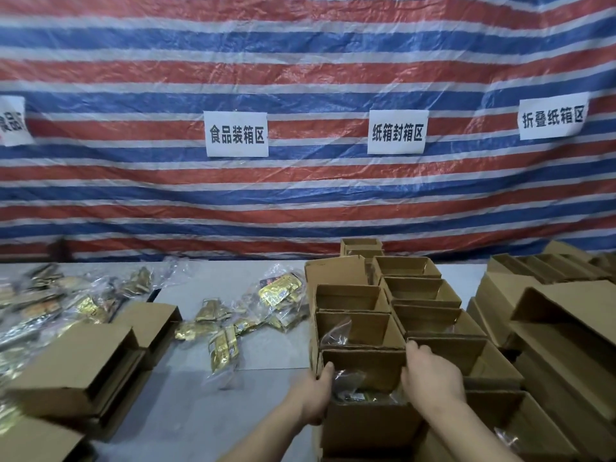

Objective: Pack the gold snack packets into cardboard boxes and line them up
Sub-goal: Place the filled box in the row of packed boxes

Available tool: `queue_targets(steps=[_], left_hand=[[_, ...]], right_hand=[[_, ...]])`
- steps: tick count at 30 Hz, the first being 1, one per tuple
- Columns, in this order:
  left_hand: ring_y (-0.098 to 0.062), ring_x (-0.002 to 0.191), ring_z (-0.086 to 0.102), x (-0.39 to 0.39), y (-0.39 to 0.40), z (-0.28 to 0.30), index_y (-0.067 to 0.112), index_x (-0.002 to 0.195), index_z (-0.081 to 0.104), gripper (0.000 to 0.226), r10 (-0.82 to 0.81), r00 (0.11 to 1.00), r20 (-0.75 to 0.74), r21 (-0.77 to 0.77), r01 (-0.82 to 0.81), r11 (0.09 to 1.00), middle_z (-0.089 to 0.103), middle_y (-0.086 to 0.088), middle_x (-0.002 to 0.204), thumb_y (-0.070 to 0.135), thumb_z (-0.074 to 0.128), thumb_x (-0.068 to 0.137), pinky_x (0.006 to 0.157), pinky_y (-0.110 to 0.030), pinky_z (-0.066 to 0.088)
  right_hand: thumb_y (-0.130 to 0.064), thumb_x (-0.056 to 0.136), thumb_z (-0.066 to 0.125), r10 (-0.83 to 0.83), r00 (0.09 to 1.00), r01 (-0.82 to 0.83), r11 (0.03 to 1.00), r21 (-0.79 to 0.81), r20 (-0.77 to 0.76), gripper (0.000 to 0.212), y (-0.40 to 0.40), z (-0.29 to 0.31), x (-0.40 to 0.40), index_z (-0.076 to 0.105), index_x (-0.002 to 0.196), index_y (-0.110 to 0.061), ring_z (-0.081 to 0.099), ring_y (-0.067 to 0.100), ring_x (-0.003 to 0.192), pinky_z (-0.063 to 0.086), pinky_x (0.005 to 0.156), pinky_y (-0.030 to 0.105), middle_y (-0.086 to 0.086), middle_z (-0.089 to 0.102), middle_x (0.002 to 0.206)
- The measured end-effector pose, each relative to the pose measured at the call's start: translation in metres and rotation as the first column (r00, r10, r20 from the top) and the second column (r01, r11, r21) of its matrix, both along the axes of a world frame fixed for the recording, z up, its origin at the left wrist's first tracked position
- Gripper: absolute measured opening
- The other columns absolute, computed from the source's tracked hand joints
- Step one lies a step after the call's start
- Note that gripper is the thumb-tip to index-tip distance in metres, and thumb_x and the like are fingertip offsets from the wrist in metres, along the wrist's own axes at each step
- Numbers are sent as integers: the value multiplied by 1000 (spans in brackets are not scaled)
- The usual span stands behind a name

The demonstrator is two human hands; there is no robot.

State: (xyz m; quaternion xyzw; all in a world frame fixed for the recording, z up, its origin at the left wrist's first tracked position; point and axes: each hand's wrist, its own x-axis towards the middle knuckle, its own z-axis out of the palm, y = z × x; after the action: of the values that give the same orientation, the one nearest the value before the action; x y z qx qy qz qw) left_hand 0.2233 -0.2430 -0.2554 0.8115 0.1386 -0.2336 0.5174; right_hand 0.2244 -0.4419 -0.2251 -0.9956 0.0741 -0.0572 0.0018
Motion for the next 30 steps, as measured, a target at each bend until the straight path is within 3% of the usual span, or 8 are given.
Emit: queue_targets(steps=[6, 9, 11, 15, 17, 21, 27, 30], left_hand=[[-20, 102, 61, -4, 5, 5, 15, 135, 47, 66, 35, 997, -63, -68, -39, 997, 60, -7, 123, 65, 27, 96, 70, -24, 52], [-15, 94, 61, -5, 7, 5, 17, 130, 51, 65, 38, 998, -50, -90, -43, 995, 63, -3, 111, 67, 26, 95, 71, -23, 51], [-12, 87, 58, -6, 10, 6, 20, 128, 51, 63, 48, 998, -39, -111, -52, 992, 61, 2, 102, 67, 25, 96, 70, -22, 49], [-21, 117, 53, -9, 27, 7, 16, 141, 44, 62, 20, 997, 68, -28, -18, 999, 54, -7, 133, 59, 29, 99, 99, -32, 46], [-22, 115, 54, -11, 40, 9, 17, 129, 52, 51, -7, 992, 126, 29, 3, 1000, 56, -7, 127, 53, 31, 100, 103, -36, 44], [-15, 85, 56, -13, 78, 8, 21, 86, 53, 31, -14, 968, 250, 25, 8, 1000, 55, 2, 88, 45, 38, 98, 77, -31, 44], [-18, 81, 57, -23, 166, 1, 17, 80, 51, 31, 6, 941, 339, 149, -59, 987, 56, 0, 82, 38, 39, 100, 77, -34, 47], [-15, 75, 53, -35, 224, -14, 17, 79, 51, 31, 42, 937, 346, 242, -132, 961, 57, 1, 79, 35, 39, 100, 66, -31, 39]], right_hand=[[-42, 96, 53, 112, 994, -112, 992, 65, 13, 10, 18, 0, -2, 59, 100, -34, 54, -2, 62, 46, 53, 12, -15, 54, 76], [-40, 97, 50, 174, 985, -175, 977, 120, 14, 8, 24, -2, -5, 55, 92, -35, 56, -1, 68, 51, 64, 14, -14, 56, 79], [-40, 98, 51, 177, 984, -179, 974, 138, 30, 10, 30, -2, -7, 55, 89, -37, 56, -2, 68, 47, 61, 12, -15, 56, 77], [-40, 97, 52, 195, 978, -205, 961, 186, 68, 22, 48, 2, -6, 52, 76, -35, 55, -4, 58, 38, 47, 11, -13, 56, 67], [-37, 98, 53, 249, 965, -262, 929, 262, 81, 24, 63, 7, -4, 53, 74, -33, 57, -2, 55, 44, 46, 13, -10, 58, 65], [-35, 96, 56, 327, 932, -361, 809, 463, 154, 28, 110, 15, -3, 56, 69, -30, 58, 4, 55, 42, 46, 17, -6, 59, 62], [-35, 94, 52, 371, 922, -369, 766, 526, 107, 34, 187, -5, 3, 50, 64, -20, 53, 11, 58, 40, 56, 33, -4, 55, 60], [-32, 91, 54, 405, 912, -367, 744, 558, 60, 31, 222, -26, 9, 49, 65, -18, 52, 15, 58, 43, 57, 36, -3, 53, 58]])
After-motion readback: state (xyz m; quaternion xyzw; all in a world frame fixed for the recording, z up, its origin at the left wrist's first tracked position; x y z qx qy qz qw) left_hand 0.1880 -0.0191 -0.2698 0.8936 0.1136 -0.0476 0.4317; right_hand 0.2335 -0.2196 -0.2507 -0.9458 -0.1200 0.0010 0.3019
